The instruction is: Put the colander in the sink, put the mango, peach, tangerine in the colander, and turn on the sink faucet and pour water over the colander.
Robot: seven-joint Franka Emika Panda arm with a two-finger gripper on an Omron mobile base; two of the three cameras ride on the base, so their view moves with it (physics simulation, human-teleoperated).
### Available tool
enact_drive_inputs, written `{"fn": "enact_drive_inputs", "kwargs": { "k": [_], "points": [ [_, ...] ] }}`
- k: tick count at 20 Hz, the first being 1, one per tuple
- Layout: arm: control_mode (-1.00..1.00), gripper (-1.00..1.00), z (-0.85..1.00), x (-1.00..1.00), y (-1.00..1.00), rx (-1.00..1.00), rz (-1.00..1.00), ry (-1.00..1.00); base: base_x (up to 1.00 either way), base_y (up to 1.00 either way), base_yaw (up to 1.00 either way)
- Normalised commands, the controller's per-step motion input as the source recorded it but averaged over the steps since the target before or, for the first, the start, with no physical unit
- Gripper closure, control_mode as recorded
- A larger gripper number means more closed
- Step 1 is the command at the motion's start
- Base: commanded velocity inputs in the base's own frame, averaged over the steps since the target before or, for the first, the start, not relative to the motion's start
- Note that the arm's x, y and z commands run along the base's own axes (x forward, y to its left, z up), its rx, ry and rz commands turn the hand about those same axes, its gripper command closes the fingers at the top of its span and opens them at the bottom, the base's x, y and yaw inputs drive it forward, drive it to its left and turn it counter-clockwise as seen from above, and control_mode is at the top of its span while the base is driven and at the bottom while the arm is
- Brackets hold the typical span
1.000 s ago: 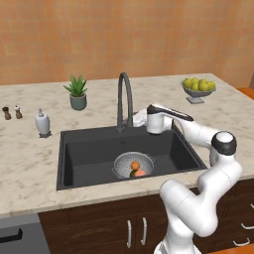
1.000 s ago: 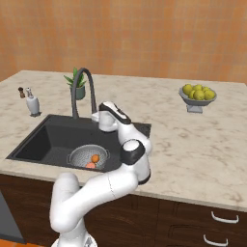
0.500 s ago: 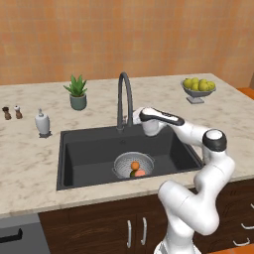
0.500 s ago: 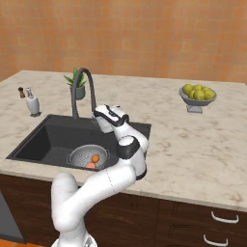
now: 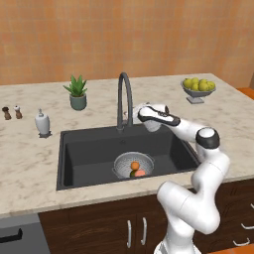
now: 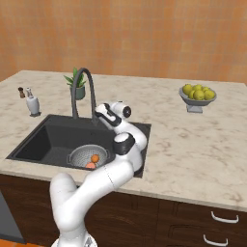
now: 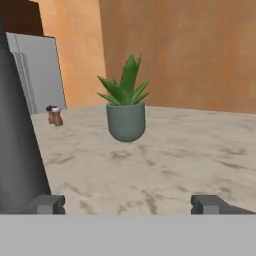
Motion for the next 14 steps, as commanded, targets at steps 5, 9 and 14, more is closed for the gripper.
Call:
{"fn": "enact_drive_inputs", "kwargs": {
  "k": [5, 9, 14],
  "points": [
    [-1.00, -1.00, -0.38, 0.21, 0.03, 0.00, 0.00, 0.00, 0.00, 0.00, 0.00],
    [-1.00, -1.00, -0.47, 0.23, 0.00, 0.00, 0.00, 0.00, 0.00, 0.00, 0.00],
    [-1.00, -1.00, -0.62, 0.04, 0.02, 0.00, 0.00, 0.00, 0.00, 0.00, 0.00]
  ]
}}
